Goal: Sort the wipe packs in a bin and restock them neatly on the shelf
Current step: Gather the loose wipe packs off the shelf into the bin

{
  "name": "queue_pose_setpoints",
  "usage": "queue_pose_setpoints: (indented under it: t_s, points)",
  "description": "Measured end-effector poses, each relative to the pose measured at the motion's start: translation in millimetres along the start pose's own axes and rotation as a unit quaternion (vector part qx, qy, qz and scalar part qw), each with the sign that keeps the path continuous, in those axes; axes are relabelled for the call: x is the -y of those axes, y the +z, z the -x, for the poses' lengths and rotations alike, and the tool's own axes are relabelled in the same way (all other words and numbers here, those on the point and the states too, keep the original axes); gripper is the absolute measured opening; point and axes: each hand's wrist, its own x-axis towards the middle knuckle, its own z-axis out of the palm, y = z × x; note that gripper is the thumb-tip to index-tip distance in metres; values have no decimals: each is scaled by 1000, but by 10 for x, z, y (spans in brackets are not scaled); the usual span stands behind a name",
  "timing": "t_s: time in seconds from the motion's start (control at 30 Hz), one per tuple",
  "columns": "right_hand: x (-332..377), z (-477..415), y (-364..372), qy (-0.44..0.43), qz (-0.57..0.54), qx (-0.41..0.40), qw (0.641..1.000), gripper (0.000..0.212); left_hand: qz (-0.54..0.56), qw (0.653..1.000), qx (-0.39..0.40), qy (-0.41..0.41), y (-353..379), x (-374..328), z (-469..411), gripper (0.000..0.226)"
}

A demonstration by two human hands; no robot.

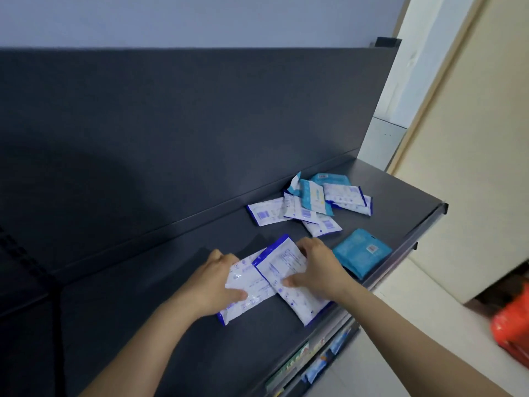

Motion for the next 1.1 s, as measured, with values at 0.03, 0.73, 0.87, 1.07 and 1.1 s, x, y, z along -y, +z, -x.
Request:
queue_pose_setpoints:
  t_s: [0.03,0.73,0.87,1.07,1.1]
  points:
    - [-46,-15,-84,6,-14,-11,1000,57,11,1000,-9,-1,9,-19,-37,49]
    - [-1647,-968,-1124,9,-63,90,994,61,304,896,-297,-131,223,-1461,-1177,32]
    - [-1850,-1141,-1332,-24,-192,71,979,69,300,889,-312,-150,367,-1731,-1320,31]
    - [-2030,-1435,-1671,-42,-205,14,978,34,295,887,-314,-165,492,-1924,-1475,36]
    - [-2049,-1478,-1692,-29,-227,18,973,30,297,886,-314,-169,494,-1927,-1504,36]
